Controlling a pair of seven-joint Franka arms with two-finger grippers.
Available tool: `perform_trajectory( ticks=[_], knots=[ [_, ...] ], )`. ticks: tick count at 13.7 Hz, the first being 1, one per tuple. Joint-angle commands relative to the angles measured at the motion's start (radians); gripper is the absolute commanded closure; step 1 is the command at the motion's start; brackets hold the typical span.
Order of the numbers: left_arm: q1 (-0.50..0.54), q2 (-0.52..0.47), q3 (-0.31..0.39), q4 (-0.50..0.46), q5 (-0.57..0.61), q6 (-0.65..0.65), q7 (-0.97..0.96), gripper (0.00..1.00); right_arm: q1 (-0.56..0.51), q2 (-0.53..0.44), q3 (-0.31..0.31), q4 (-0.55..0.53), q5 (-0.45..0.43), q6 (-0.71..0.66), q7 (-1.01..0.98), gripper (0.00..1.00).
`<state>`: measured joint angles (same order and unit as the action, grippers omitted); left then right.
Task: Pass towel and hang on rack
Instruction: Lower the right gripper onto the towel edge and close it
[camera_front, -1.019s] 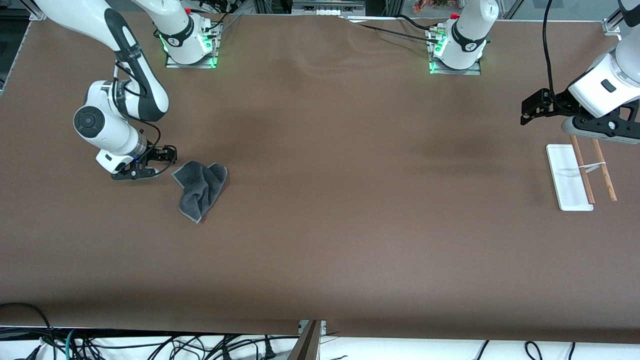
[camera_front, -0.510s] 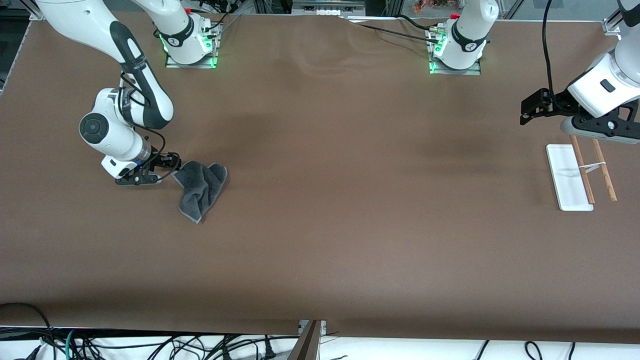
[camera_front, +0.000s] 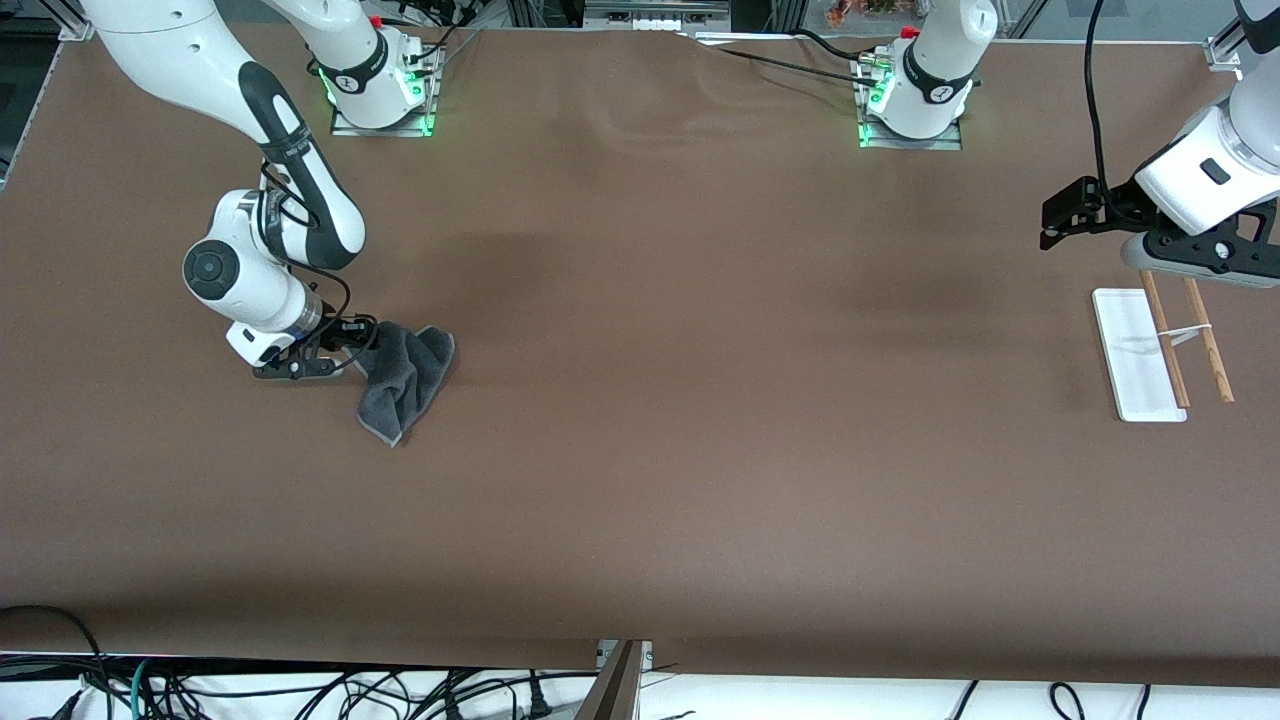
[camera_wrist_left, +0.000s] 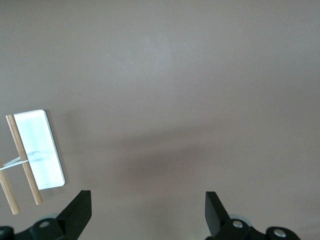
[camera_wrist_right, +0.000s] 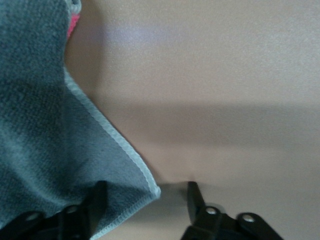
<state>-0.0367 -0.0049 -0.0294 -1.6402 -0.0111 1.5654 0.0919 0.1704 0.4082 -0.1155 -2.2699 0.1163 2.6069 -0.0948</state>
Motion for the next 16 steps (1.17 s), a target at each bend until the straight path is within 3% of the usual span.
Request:
perform_trajectory(
  ticks=[1,5,6,12,16],
  knots=[
    [-0.002,-0.003,-0.004,0.017,0.020,-0.022,0.003,0.00,-0.005,0.003,0.004,0.007,0.025,0.007,-0.025,0.51],
    [0.000,-0.003,-0.004,0.017,0.020,-0.030,0.003,0.00,-0.006,0.003,0.004,0.007,0.026,0.005,-0.025,0.91],
    [0.000,-0.003,-0.004,0.019,0.020,-0.030,0.003,0.00,-0.006,0.003,0.004,0.007,0.026,0.007,-0.025,0.97],
    [0.001,-0.003,-0.003,0.017,0.020,-0.030,0.005,0.00,-0.003,-0.034,0.005,0.038,0.028,-0.051,-0.020,1.00],
    [0.001,-0.003,-0.003,0.017,0.020,-0.033,0.003,0.00,0.001,-0.045,0.028,0.277,0.048,-0.438,0.045,1.00]
  ],
)
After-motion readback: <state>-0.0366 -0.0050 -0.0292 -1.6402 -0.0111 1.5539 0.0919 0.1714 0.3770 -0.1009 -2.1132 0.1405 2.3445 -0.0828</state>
